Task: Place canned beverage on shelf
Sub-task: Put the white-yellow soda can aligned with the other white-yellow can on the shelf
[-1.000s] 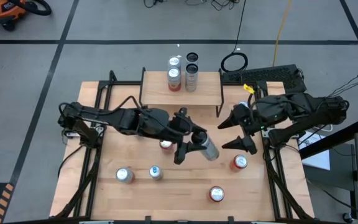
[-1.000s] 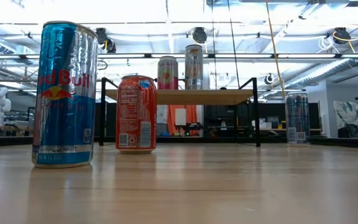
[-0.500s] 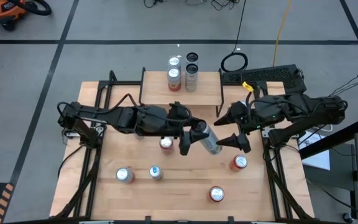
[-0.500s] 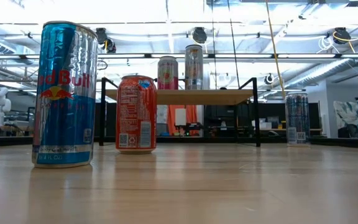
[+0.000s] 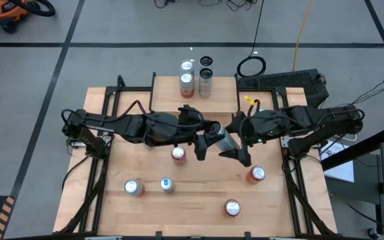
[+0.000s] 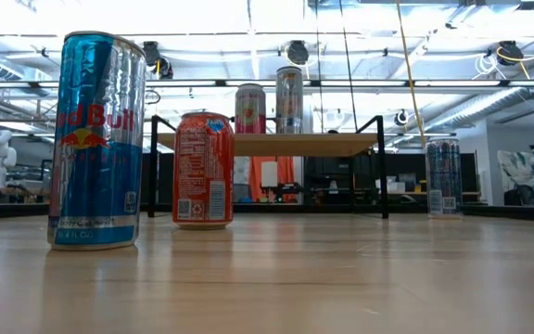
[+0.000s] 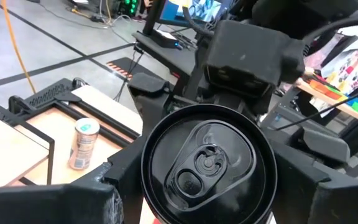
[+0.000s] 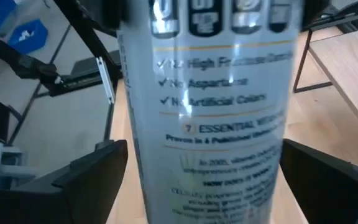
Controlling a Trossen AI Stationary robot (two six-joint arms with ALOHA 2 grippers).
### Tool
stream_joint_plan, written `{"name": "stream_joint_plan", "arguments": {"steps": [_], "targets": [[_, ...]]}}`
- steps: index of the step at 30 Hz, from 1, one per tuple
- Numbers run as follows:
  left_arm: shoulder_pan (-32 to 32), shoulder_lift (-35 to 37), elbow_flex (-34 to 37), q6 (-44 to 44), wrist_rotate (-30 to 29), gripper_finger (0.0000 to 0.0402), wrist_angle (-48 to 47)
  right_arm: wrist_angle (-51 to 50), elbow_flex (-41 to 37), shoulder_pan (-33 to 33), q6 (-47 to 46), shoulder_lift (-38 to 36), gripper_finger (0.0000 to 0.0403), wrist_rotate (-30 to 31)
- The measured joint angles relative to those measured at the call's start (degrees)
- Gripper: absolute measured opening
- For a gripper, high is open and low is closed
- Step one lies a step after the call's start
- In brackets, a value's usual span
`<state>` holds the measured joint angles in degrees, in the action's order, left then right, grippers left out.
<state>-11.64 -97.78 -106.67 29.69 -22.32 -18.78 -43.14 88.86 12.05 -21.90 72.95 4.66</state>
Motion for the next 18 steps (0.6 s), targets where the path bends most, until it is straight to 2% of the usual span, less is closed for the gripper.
{"name": "stream_joint_plan", "arguments": {"steps": [3,7,13,18], "targets": [[0.0,0.0,0.0,0.0,-0.3,0.0244,0.0,0.1,0.0,0.0,0.3,0.6,0.0368,0.0],[0.0,0.0,0.0,0.0,-0.4,0.0245,-0.1,0.1,0.0,0.0,0.8,0.8,0.0312,0.0],[0.0,0.0,0.0,0.0,-0.4,0.0270,-0.1,0.0,0.0,0.0,1.5,0.8,0.0234,0.0],[0.0,0.0,0.0,0.0,-0.4,0.0274,-0.3,0.0,0.0,0.0,1.6,0.7,0.0219,0.0]]}}
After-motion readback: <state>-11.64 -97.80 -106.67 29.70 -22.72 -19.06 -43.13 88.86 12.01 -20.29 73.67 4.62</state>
